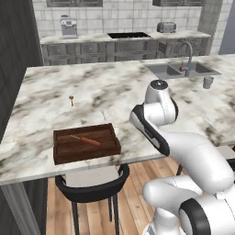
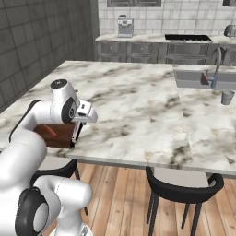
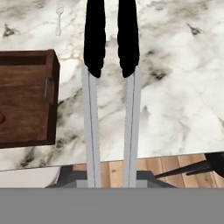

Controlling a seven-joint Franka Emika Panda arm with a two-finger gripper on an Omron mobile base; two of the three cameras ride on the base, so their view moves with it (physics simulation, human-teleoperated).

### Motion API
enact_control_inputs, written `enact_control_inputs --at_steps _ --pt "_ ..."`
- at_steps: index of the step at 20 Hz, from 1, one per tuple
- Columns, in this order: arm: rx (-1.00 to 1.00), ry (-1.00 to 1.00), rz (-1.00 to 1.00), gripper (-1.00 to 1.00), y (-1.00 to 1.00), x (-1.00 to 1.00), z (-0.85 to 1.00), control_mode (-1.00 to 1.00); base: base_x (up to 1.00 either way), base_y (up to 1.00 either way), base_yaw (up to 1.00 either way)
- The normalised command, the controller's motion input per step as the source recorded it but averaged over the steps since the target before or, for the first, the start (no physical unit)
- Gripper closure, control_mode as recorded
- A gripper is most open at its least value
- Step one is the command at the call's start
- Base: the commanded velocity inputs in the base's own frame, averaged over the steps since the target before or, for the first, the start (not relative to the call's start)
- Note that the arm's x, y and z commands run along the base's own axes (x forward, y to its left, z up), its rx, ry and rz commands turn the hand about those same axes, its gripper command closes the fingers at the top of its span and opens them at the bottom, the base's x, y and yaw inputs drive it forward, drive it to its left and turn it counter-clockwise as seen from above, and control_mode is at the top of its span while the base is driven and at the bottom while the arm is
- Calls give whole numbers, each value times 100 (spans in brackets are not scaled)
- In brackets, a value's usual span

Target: Take the tongs from the drawer on the right and place them on the dining counter next to the tray containing the hot dog.

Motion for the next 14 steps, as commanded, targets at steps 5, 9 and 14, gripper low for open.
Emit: enact_control_inputs --at_steps 5,9,14 --pt "0 0 0 100 6 25 -23 -100 0 0 0" --pt "0 0 0 100 4 36 -25 -100 0 0 0" --pt "0 0 0 100 7 41 -23 -100 0 0 0"
